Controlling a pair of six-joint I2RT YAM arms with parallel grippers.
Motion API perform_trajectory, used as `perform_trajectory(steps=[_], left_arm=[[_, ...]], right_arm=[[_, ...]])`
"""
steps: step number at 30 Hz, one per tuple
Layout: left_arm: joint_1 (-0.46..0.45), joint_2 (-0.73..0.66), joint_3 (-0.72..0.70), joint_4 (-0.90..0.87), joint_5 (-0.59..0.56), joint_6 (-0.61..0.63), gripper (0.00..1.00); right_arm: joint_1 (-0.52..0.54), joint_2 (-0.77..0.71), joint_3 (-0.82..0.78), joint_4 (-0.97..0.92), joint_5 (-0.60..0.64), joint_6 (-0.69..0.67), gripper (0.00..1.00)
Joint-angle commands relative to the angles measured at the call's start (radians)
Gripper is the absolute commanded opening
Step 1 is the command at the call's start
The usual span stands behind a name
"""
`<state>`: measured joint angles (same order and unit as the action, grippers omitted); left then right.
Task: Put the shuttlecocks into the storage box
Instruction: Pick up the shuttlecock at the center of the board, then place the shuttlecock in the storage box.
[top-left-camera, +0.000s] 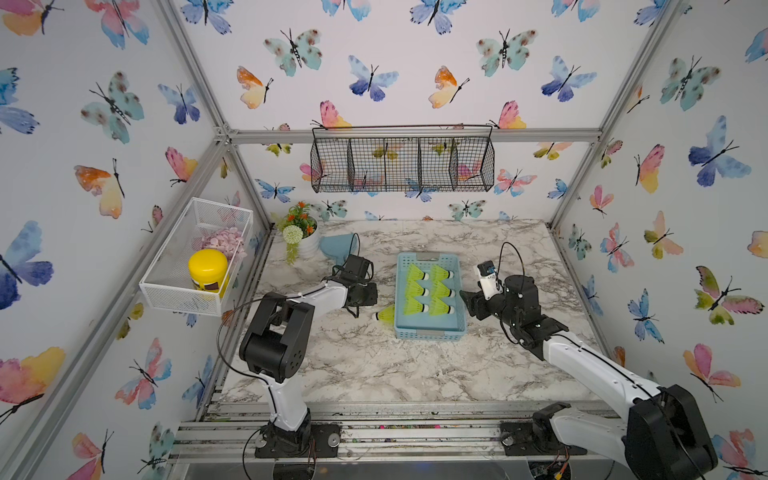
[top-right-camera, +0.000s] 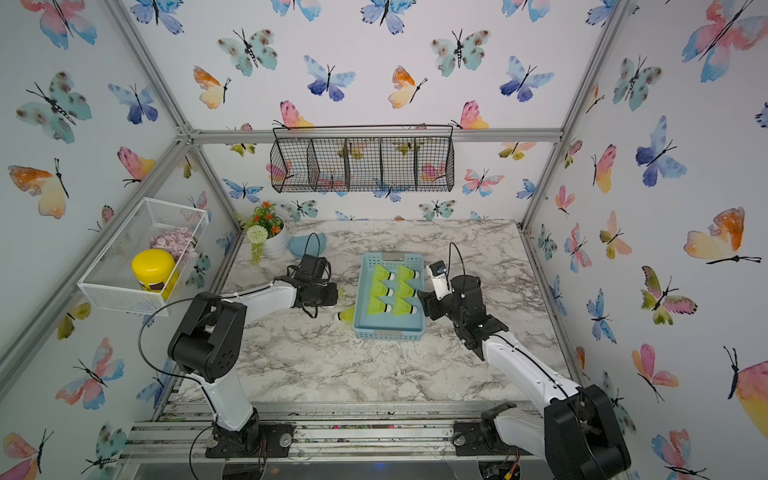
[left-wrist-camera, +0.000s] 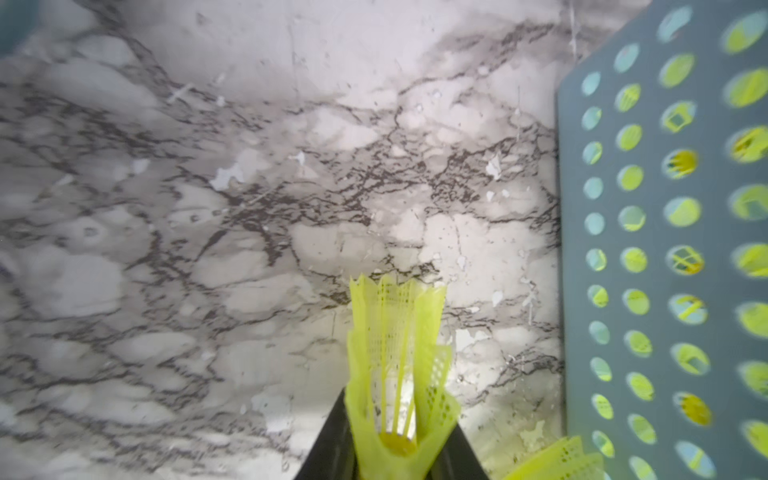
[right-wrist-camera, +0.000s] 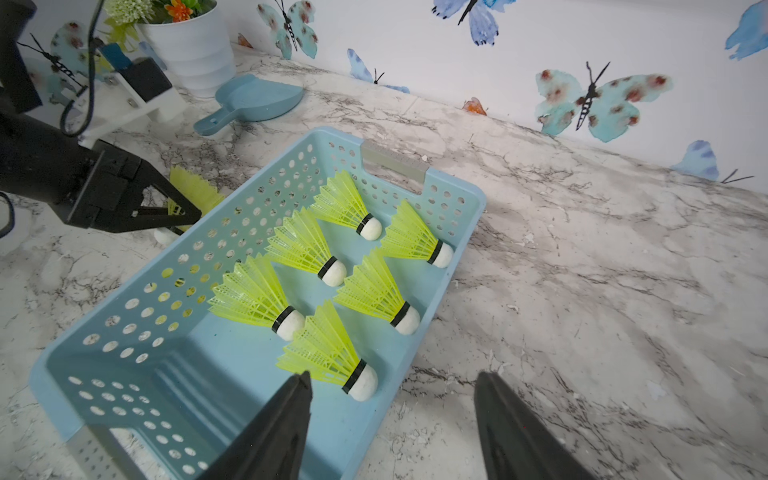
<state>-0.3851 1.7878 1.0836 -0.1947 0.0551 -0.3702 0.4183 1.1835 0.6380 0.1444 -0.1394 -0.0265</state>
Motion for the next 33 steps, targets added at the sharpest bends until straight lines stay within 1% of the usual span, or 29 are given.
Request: perform_trajectory(steps=[1,7,14,17,23,33], left_arm=[[0.008,-0.123,-0.006,0.035,0.017,-0.106,0.27],[0.008,-0.279,-0.041,0.104,0.098,-0.229,0.28],[-0.001,-0.401,-0.116,0.223,0.185,-0.432,0.29],[-0.018,-0.434,-0.147,0.273,0.192,-0.496,0.29],[-0.055,-0.47,-0.188,0.355,0.181,-0.559,0.29],[-0.078,-0.482,-0.215,0.427,0.181,-0.577,0.31]], right_arm=[[-0.003,0.03,0.034,-0.001,-0.097,0.015,0.68],[0.019,0.103,0.086,0.037,-0.225,0.065,0.65],[0.104,0.19,0.171,0.08,-0.294,0.117,0.62],[0.147,0.231,0.215,0.092,-0.317,0.139,0.61],[0.205,0.324,0.323,0.084,-0.38,0.208,0.59],[0.255,0.444,0.456,0.09,-0.485,0.319,0.57]])
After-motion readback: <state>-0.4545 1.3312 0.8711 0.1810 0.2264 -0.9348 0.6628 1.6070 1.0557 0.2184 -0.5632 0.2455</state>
